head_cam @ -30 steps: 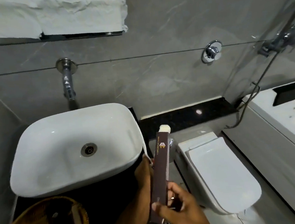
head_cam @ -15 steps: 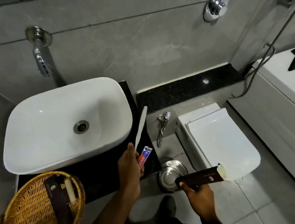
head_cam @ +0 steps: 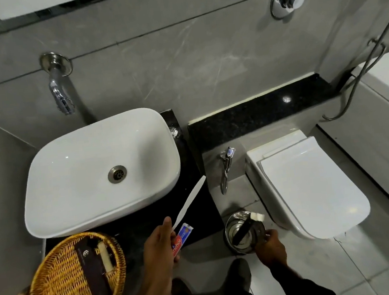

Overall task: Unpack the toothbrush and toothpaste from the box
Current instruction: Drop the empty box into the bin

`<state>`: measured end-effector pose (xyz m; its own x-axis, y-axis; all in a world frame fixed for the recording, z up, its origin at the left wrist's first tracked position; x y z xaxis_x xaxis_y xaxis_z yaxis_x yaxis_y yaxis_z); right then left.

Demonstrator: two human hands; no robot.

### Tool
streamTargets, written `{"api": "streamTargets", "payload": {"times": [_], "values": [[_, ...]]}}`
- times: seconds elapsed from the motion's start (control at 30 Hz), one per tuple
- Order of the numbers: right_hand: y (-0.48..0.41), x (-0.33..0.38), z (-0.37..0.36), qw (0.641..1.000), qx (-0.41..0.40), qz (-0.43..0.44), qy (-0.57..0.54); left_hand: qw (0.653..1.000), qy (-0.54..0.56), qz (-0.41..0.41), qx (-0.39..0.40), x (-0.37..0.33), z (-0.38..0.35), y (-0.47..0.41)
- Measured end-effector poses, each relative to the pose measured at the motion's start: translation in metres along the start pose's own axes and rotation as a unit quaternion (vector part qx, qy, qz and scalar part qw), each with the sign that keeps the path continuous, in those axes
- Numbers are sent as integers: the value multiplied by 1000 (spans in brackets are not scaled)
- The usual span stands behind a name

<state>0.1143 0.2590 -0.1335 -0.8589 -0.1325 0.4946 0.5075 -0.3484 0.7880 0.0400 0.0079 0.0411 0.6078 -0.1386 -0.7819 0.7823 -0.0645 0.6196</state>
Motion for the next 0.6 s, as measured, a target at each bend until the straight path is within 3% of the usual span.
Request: {"api": "streamTargets", "payload": {"times": [0.17, 0.33, 0.5, 0.6], "values": [[21, -12, -12, 999, 48, -23, -12, 1000, -14, 8, 8, 10, 20, 11], [63, 8, -30, 992, 96, 57, -65, 995, -59, 11, 80, 15, 37, 22], [116, 59, -49, 929, 269, 94, -234, 977, -140, -16, 160, 14, 48, 28], [144, 89, -57, 900, 385, 68, -194, 966, -167, -41, 191, 12, 56, 26]]}}
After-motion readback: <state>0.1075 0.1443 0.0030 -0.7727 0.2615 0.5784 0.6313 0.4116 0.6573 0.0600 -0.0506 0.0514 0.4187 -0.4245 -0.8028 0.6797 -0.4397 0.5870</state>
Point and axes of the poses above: each hand's wrist, its own y-axis away from the middle knuckle, its own z-axis out of the back of the hand, x = y × z, the point moved 1 cm from there along -y, towards the middle knuckle, and after that the axes turned 14 degrees about x, right-handed, at the moved point
